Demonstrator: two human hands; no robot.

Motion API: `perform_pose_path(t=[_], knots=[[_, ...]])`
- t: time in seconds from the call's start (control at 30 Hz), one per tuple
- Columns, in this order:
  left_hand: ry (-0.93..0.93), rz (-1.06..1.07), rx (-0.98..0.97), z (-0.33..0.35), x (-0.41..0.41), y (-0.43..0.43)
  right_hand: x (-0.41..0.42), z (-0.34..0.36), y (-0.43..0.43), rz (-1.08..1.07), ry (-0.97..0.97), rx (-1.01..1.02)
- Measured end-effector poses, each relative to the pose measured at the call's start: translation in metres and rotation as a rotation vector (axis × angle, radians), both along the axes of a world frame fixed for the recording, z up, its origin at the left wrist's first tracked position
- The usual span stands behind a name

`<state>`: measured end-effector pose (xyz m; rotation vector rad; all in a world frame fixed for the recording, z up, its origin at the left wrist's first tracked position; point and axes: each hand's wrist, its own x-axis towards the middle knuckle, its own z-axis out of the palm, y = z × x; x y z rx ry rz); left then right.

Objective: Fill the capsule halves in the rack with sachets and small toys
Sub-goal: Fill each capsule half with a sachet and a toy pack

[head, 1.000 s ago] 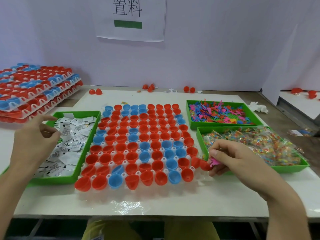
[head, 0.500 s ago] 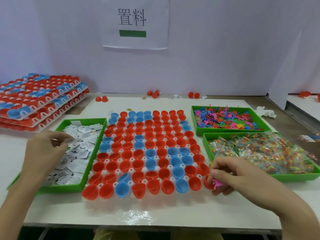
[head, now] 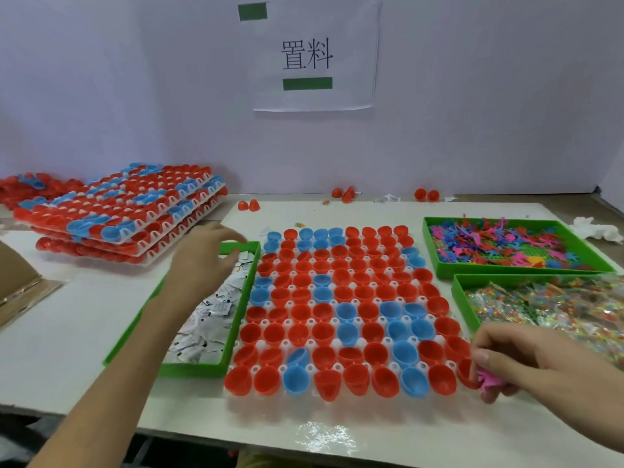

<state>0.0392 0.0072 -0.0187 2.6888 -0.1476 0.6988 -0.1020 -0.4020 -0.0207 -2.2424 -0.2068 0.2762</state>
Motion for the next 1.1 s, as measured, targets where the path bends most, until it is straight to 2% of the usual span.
perform_pose_path(t=[0.17,0.23,0.33,0.57,0.77,0.93,1.03,1.1], knots=[[0.359,-0.043,0.355,0.01,0.057,-0.024,-0.001,0.0,-0.002,0.008,0.0,0.058],[0.433,-0.034,0.376,0.004,0.066,-0.024,-0.001,-0.002,-0.006,0.008,0.027,0.067],[0.491,-0.044,0.27,-0.003,0.07,-0.024,-0.001,-0.005,-0.008,-0.011,0.009,0.06],[0.469,-0.033,0.062,0.0,0.07,-0.029,-0.005,-0.005,-0.007,0.018,-0.009,0.065],[0.457,-0.028,-0.008,-0.003,0.076,-0.034,-0.008,-0.004,-0.01,0.008,-0.007,0.035],[0.408,-0.054,0.05,-0.007,0.069,-0.031,-0.004,-0.004,-0.001,-0.015,-0.048,-0.002],[0.296,-0.082,0.185,0.001,0.051,-0.033,-0.003,-0.001,0.004,-0.012,0.022,0.009],[0.205,-0.19,0.191,0.009,0.025,-0.043,-0.004,0.003,0.005,-0.016,0.058,0.005]])
